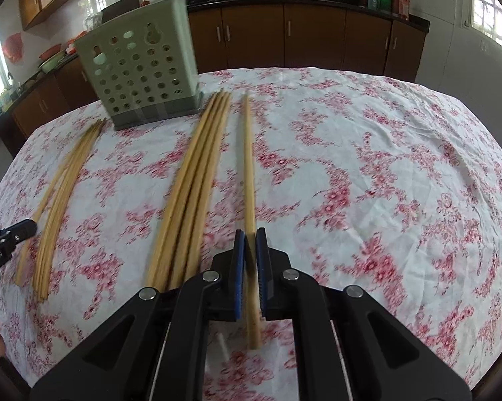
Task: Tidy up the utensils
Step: 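Grasp one wooden chopstick with the right gripper while the left gripper grasps another, then lift the chopsticks with both grippers and carry them above the green holder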
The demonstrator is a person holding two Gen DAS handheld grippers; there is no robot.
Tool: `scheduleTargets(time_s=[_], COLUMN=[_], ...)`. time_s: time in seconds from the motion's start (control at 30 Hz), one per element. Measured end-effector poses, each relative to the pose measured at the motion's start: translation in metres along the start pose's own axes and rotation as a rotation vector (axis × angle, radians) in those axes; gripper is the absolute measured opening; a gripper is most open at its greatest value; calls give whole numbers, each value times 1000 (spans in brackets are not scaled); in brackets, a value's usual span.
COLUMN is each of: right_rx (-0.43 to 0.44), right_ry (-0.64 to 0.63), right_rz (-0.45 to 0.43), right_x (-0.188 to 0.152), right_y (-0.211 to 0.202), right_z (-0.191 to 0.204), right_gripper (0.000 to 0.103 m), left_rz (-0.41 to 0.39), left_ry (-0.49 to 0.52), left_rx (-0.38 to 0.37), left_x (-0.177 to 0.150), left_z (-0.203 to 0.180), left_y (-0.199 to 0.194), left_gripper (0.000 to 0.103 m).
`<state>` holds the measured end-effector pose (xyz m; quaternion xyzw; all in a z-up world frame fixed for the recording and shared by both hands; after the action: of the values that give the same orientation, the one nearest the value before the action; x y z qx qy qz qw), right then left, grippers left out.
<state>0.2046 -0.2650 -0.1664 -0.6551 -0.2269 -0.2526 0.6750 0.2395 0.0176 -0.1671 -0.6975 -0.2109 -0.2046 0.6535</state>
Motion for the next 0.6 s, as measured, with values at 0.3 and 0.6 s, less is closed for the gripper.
scheduleTargets(time_s=[0.3, 0.6], right_rx=[-52, -34], right_ry=[41, 51], right_rz=[-22, -2], right_x=[15, 3], right_y=[13, 7], right_z=[-30, -31], right_gripper=[8, 9], left_rz=[-46, -57], left_ry=[-48, -33], left_rx=[11, 28], left_x=[15, -1], left_z=[37, 39], left_y=[8, -3], left_gripper=[10, 11])
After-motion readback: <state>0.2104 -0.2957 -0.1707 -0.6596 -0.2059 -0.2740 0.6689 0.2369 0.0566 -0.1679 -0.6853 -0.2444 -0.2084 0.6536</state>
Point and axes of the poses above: each gripper's, at about its wrist camera, not at the fingertips, and y roughly the way its jaws point, z to its left, x to its top, the point moved 7 cm from there along y, roughly the way its jaws point, and after that the axes turned 4 degrees about -y, right-handed, at the moved point
